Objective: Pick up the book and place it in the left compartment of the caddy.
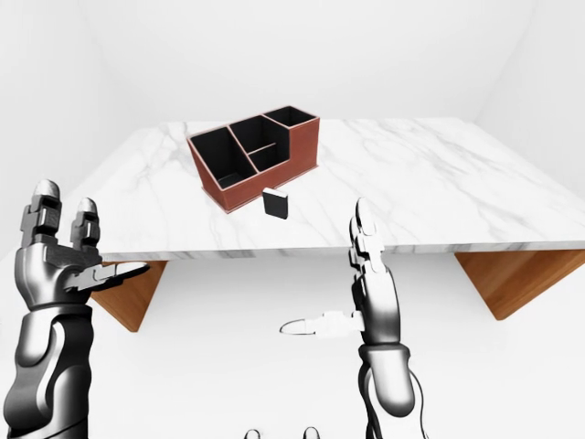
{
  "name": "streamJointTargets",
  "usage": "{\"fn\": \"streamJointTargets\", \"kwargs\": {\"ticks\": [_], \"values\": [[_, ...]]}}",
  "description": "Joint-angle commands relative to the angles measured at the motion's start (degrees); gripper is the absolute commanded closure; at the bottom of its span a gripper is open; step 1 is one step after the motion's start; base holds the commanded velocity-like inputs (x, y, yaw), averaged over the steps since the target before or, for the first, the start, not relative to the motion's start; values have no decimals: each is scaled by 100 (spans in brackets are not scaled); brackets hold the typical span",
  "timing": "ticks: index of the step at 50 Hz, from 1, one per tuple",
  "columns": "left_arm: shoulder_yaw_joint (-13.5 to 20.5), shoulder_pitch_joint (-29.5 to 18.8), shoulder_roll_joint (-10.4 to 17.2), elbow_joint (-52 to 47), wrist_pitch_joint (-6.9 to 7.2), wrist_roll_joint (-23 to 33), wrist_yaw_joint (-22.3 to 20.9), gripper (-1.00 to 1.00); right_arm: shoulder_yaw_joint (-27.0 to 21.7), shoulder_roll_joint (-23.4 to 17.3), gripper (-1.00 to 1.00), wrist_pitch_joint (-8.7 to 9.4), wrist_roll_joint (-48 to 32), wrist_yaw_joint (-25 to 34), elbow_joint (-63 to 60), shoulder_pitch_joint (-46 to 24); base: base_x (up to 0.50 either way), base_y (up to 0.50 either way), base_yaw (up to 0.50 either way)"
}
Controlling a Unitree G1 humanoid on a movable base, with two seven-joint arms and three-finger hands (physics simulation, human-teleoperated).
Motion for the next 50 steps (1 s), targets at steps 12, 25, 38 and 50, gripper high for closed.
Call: {"fn": "streamJointTargets", "kwargs": {"ticks": [12, 25, 38, 50], "values": [[34, 15, -4, -67, 0, -23, -2, -100, 57, -17, -100, 0, 153, 89, -131, 128, 15, 46, 0], [63, 29, -2, -155, 0, -63, 14, -100, 100, -43, -100, 0, 140, 130, -43, 112, 50, 3, 0], [77, 45, -2, -218, 0, -76, 22, -100, 157, -53, -100, 0, 5, 82, -50, 90, 50, 9, 0], [119, 52, 0, -294, 0, -107, 30, -100, 192, -68, -100, 0, -4, 64, -59, 107, 50, 30, 0]]}}
